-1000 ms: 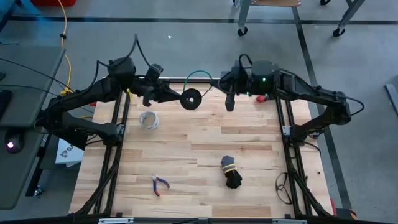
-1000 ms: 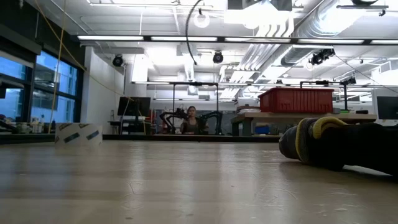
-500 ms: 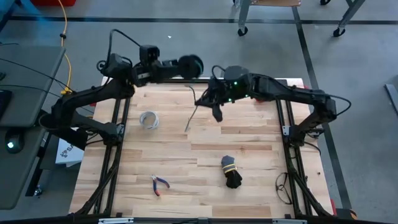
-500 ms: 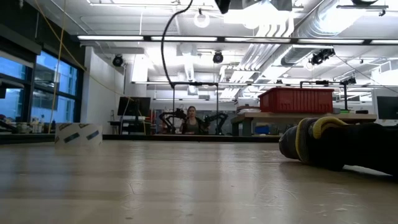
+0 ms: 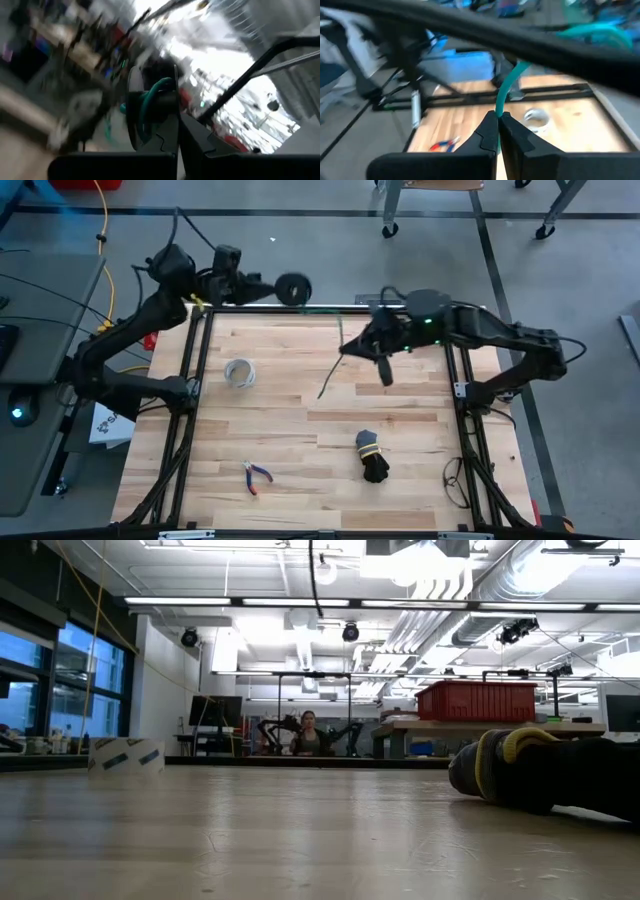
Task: Coil cords
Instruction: Uncoil the green wire from the cable spool, then coil the green wire on the spool
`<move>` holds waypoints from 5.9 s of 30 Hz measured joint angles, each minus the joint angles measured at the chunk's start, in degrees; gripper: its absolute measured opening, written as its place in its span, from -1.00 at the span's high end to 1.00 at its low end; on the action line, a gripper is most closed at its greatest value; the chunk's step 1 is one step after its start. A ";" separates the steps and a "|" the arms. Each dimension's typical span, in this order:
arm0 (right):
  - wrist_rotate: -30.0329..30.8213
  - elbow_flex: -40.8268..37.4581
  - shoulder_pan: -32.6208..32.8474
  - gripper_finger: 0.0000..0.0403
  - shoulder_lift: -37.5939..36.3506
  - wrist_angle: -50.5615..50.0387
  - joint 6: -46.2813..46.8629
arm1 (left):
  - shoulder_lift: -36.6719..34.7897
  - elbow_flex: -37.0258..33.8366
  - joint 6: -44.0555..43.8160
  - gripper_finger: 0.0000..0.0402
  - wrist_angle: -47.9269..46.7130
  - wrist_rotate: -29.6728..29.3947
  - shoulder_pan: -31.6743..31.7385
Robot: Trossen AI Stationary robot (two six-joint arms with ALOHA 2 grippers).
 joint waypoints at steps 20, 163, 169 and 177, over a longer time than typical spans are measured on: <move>-9.09 0.04 -14.08 1.00 7.27 3.27 0.26 | 9.49 0.00 -17.95 1.00 34.72 -3.84 -13.17; -0.62 -4.26 -3.22 1.00 4.98 17.63 3.58 | -7.06 -19.52 35.92 0.22 4.64 -50.27 -31.23; -2.09 -4.26 -3.03 1.00 5.44 19.60 5.00 | -3.90 -19.56 40.66 0.22 9.19 -50.33 -31.58; -1.42 -4.24 -2.72 1.00 5.56 19.65 5.72 | -3.27 -19.54 42.84 0.22 11.70 -49.36 -31.58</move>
